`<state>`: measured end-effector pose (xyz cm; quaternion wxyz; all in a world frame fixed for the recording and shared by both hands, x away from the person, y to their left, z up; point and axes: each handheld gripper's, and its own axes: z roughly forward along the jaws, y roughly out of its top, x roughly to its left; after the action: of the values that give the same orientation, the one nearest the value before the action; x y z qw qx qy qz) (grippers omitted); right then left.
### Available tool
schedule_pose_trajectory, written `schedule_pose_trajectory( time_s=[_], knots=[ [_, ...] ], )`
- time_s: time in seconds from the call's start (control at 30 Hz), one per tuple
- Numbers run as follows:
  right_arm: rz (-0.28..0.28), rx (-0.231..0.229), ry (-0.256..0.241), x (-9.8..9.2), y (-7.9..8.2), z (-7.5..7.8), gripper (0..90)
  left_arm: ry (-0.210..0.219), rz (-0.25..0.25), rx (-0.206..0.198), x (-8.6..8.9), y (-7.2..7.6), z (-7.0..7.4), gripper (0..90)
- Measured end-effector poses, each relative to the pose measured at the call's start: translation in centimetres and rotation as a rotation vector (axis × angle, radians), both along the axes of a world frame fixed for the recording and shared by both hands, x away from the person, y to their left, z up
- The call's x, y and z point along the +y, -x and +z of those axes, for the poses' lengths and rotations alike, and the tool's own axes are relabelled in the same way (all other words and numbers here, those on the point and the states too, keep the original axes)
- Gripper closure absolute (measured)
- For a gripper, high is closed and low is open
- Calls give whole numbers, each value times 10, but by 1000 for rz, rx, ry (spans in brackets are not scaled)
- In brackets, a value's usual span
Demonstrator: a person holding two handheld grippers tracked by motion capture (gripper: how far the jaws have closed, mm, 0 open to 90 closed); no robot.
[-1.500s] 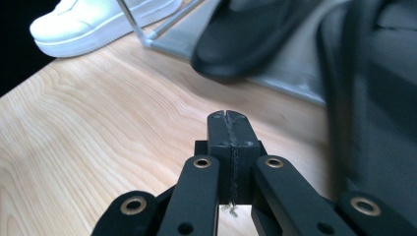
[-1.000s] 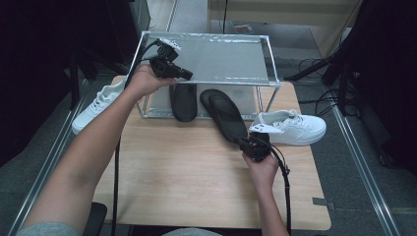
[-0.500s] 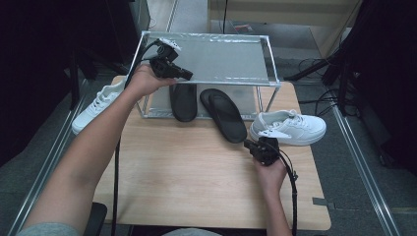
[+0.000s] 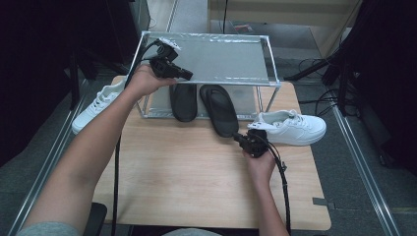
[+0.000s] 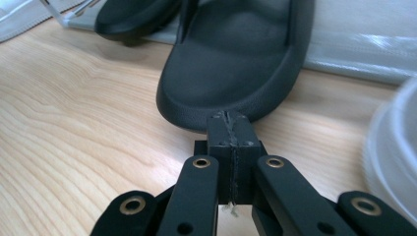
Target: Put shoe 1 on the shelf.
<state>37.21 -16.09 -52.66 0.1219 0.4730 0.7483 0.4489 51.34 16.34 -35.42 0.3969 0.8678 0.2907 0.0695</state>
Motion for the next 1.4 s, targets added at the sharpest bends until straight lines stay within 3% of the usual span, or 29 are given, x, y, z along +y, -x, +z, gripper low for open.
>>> schedule_pose_trajectory(
  time_s=[0.33,0.43,0.73,0.97,1.13,1.3,1.4],
  knots=[
    [27,1,37,28,-21,3,900,3,-3,0,0,0,0,882],
    [38,-15,74,38,-27,4,900,4,-4,0,0,0,0,882],
    [68,7,42,63,-47,7,900,-4,-10,-5,0,0,0,882],
    [93,10,65,79,-54,9,900,4,-6,-3,1,-1,0,882],
    [104,19,58,79,-56,9,900,-7,-7,-8,0,0,1,882],
    [137,4,66,71,-49,17,887,11,34,43,-1,-5,4,860],
    [150,-1,52,64,-45,24,878,8,21,31,-4,-1,7,816]
  ],
)
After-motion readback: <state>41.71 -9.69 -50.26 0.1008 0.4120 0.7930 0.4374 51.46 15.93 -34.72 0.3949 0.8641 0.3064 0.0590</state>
